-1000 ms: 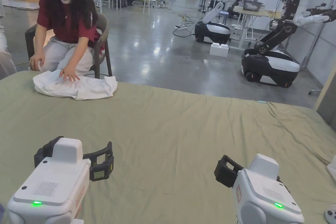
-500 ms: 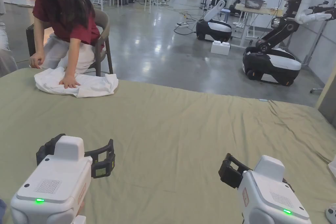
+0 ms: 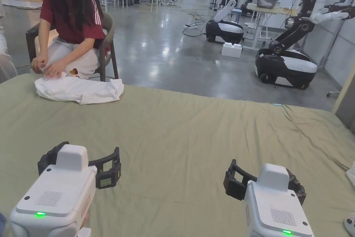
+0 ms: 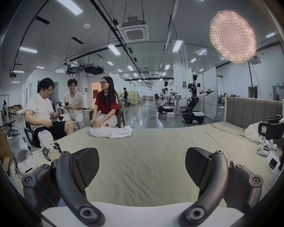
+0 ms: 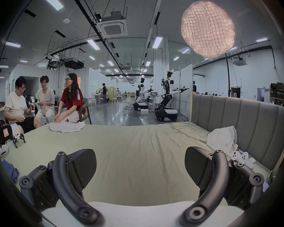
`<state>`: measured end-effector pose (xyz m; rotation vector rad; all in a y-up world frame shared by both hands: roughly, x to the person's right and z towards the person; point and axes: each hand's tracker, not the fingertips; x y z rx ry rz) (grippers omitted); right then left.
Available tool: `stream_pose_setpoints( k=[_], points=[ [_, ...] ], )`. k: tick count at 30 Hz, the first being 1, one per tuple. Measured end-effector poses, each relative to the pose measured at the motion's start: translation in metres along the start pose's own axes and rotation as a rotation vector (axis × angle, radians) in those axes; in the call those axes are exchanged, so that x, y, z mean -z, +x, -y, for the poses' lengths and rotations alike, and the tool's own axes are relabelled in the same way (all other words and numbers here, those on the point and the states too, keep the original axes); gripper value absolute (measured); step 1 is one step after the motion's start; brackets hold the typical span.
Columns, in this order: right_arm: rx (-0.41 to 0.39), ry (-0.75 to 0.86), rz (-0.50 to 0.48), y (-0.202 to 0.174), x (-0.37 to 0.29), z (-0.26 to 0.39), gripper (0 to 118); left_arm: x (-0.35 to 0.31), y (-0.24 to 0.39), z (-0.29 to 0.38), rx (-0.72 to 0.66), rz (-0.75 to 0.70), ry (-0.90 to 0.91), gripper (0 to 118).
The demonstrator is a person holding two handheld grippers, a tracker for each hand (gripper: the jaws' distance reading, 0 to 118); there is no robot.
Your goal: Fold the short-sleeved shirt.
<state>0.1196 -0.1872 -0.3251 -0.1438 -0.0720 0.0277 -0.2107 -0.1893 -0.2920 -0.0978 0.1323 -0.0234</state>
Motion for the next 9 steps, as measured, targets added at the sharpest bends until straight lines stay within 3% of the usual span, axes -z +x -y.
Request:
stream_pose_setpoints(
  k=[9],
  points=[
    [-0.006, 0.012, 0.008, 0.0001, 0.0007, -0.001, 112, 0.0009, -0.0005, -0.0001, 0.001, 0.001, 0.012, 107]
  ],
)
